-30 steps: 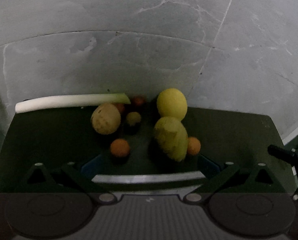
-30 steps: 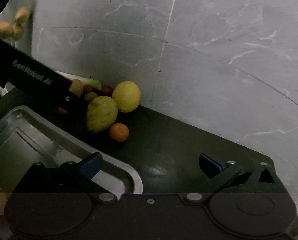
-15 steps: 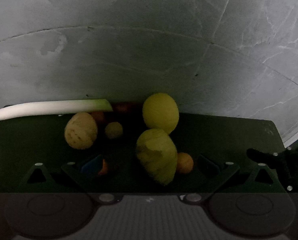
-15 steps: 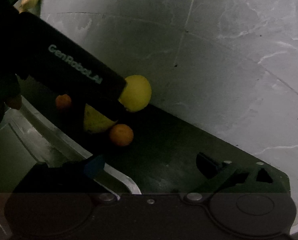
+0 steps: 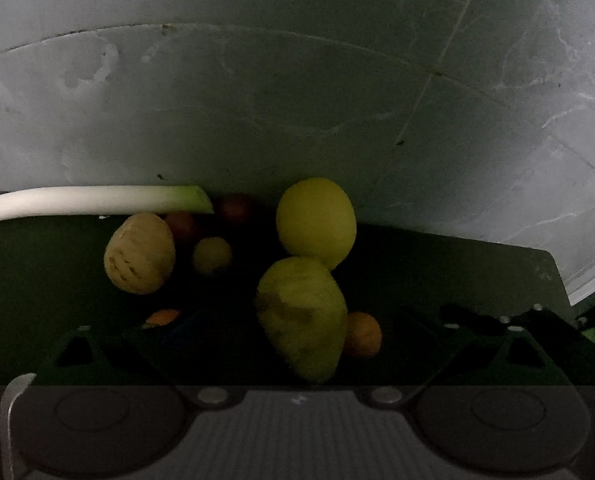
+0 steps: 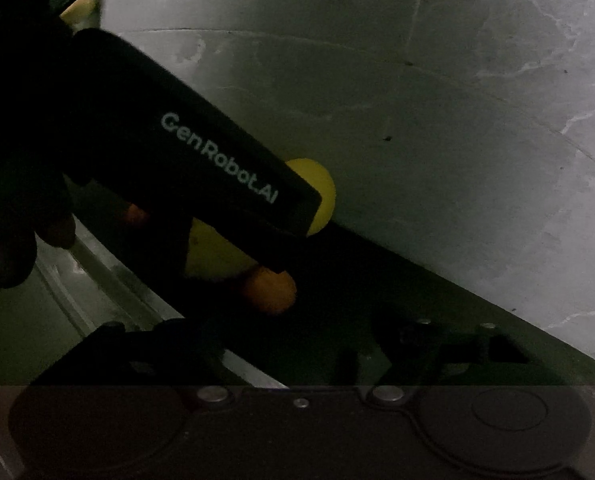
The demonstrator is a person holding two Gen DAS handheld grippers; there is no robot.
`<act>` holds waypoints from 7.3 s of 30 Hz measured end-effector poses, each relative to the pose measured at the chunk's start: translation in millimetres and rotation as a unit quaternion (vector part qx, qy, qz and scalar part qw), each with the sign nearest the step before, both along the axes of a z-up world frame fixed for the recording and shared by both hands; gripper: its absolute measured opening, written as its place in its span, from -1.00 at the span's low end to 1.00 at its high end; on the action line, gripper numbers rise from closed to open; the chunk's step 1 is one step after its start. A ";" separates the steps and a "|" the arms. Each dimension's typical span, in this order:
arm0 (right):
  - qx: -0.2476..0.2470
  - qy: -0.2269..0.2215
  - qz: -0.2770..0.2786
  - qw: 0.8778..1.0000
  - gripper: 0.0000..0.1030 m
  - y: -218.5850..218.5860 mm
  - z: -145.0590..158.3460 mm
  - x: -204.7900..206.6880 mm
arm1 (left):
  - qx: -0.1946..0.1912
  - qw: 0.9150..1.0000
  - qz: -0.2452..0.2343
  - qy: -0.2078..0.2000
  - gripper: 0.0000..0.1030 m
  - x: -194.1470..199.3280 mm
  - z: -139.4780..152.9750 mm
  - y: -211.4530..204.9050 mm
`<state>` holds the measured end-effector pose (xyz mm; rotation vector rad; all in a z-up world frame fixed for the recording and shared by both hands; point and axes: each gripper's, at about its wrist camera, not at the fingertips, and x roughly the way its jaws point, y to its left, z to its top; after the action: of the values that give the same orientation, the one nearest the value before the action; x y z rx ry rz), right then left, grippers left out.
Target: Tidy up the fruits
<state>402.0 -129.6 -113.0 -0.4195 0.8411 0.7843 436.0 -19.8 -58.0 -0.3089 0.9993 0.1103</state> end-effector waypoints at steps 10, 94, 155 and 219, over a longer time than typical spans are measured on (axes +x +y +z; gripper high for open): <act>0.011 0.016 0.005 1.000 0.09 2.0 -4.9 4.8 | -0.026 1.000 0.006 -0.004 0.45 1.1 -2.0 5.0; -0.018 0.018 -0.118 0.993 -0.33 -39.1 67.4 -179.6 | -0.056 0.992 -0.111 0.013 0.08 -155.8 22.0 -6.6; -0.052 0.023 -0.156 0.986 0.61 -44.6 81.1 -214.7 | -0.002 0.977 -0.215 0.004 0.59 -192.8 37.4 -42.8; -0.015 0.073 -0.052 0.996 0.98 26.5 66.3 -108.5 | 0.003 0.989 0.136 0.052 0.99 -180.7 20.3 142.2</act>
<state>293.5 -103.1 -46.7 -0.3440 1.0051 0.7119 255.4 122.4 -37.7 -0.4357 1.0554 0.3794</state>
